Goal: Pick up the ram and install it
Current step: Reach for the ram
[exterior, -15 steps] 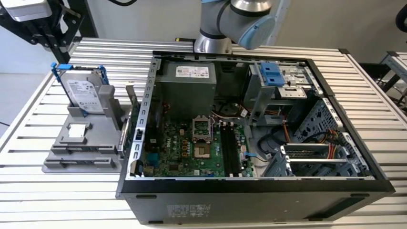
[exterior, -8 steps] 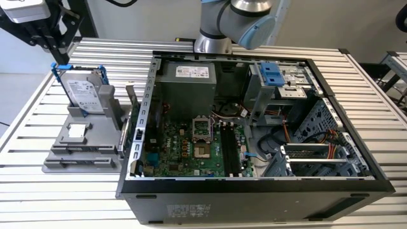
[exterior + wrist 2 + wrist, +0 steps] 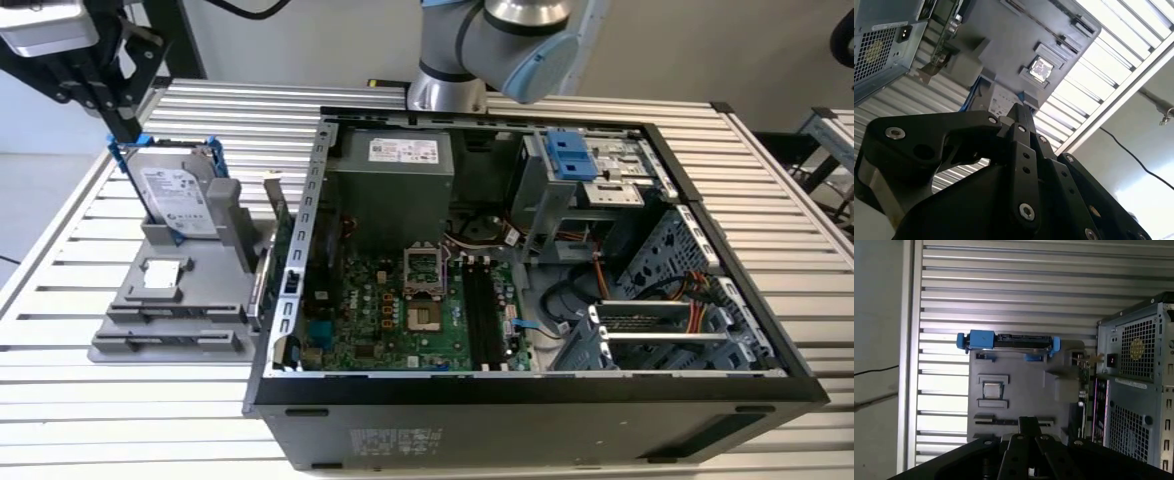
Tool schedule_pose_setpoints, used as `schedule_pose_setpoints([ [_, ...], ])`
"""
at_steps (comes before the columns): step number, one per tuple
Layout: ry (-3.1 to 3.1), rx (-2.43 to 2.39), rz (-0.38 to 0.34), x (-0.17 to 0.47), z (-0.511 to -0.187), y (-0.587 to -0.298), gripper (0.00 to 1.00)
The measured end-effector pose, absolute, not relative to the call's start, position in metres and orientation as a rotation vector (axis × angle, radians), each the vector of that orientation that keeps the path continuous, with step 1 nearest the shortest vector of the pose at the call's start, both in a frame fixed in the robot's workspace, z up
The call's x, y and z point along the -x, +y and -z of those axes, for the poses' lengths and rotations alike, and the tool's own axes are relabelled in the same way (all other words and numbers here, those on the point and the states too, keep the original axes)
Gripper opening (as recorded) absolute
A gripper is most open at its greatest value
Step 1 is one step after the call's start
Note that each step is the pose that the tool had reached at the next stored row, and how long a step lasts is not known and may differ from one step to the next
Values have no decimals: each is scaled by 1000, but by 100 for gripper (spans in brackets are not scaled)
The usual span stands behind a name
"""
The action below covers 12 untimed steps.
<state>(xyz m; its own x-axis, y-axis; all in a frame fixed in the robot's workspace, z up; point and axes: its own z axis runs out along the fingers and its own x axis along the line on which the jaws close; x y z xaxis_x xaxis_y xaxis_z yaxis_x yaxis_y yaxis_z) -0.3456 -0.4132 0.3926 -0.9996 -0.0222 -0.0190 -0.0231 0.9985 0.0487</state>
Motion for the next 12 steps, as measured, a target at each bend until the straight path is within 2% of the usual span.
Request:
schedule_pose_setpoints([
  [12, 3122, 36, -77, 346, -393, -430, 0],
])
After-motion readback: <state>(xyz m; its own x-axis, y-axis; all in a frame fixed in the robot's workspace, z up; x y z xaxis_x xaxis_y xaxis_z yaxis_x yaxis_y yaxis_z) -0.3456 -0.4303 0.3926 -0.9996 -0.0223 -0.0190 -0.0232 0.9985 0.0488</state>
